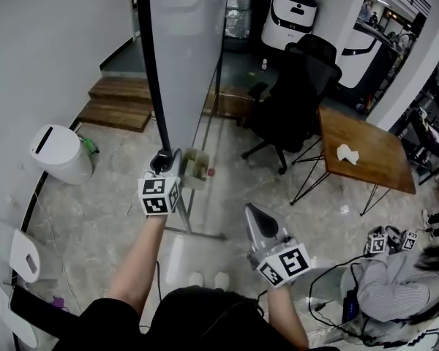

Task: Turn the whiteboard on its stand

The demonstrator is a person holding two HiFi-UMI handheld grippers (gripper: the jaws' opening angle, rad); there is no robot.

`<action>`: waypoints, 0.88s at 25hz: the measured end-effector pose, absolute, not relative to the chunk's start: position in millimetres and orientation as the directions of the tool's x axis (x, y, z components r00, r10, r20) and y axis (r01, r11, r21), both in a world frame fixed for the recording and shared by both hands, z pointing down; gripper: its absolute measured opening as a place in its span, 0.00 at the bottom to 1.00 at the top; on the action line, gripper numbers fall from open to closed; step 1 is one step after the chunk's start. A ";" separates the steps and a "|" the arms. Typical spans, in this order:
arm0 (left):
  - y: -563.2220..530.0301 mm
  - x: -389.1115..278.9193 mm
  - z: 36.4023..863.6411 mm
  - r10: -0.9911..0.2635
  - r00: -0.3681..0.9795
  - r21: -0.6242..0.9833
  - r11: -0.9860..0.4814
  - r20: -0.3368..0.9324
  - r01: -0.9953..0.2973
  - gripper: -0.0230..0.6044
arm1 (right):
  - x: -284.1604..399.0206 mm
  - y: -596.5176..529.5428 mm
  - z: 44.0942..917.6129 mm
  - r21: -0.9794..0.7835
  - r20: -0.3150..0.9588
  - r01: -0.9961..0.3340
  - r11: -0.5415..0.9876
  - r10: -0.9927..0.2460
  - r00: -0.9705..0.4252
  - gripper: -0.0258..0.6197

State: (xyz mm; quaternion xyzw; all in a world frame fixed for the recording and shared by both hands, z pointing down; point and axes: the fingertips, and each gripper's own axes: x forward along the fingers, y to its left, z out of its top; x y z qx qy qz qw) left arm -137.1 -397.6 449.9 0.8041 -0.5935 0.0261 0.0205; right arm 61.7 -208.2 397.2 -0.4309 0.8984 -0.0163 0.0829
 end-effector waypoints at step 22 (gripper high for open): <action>-344.9 -142.3 445.6 -0.952 0.296 0.004 -0.296 0.082 -0.955 0.31 | 54.2 -200.8 391.5 -0.098 -0.139 -0.754 0.649 -0.759 -0.636 0.05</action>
